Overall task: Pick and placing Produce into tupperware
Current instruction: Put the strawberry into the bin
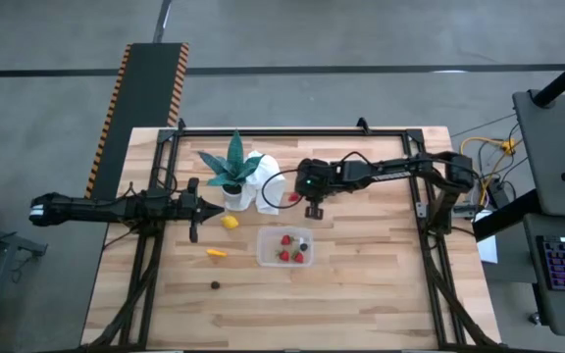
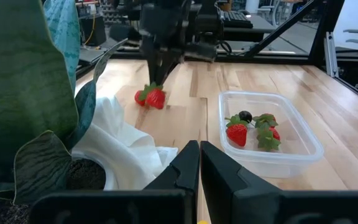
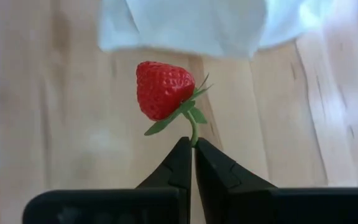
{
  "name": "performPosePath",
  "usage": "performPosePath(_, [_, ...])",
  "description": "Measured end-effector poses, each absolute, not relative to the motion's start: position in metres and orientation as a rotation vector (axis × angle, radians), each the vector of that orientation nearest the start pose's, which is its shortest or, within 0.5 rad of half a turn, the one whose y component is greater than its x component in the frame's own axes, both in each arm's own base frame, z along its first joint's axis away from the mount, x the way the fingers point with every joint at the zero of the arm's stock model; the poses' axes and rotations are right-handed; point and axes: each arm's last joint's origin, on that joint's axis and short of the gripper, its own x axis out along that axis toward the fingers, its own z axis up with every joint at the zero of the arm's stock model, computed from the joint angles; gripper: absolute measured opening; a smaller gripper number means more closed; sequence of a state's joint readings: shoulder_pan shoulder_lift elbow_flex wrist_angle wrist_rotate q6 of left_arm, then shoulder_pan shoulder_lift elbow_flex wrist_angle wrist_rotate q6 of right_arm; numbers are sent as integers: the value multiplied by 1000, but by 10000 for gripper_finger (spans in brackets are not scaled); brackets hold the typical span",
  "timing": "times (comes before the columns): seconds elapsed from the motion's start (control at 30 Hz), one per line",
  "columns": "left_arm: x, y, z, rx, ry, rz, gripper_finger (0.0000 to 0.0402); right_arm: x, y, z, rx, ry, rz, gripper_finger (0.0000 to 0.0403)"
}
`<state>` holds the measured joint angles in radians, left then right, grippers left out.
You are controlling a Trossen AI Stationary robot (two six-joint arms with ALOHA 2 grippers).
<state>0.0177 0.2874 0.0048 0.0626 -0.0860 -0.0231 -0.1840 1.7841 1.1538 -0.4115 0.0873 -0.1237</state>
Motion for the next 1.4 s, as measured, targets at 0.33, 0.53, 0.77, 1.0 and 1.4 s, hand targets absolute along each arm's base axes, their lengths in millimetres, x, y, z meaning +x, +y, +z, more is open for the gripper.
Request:
performPosePath(0.33, [113,4,147,-15,218,106,0,355,-30,223,-37,916,-35,8])
performPosePath(0.53, [113,4,146,-15,219,106,0,359,2,229,-52,896,64,8])
performPosePath(0.77, [113,4,147,-15,218,106,0,354,23,220,-31,945,87,8])
performPosePath(1.0, [113,4,147,-15,217,106,0,345,27,203,21,999,68,8])
performPosePath(1.4, [113,4,147,-13,212,106,0,342,28,190,49,984,56,8])
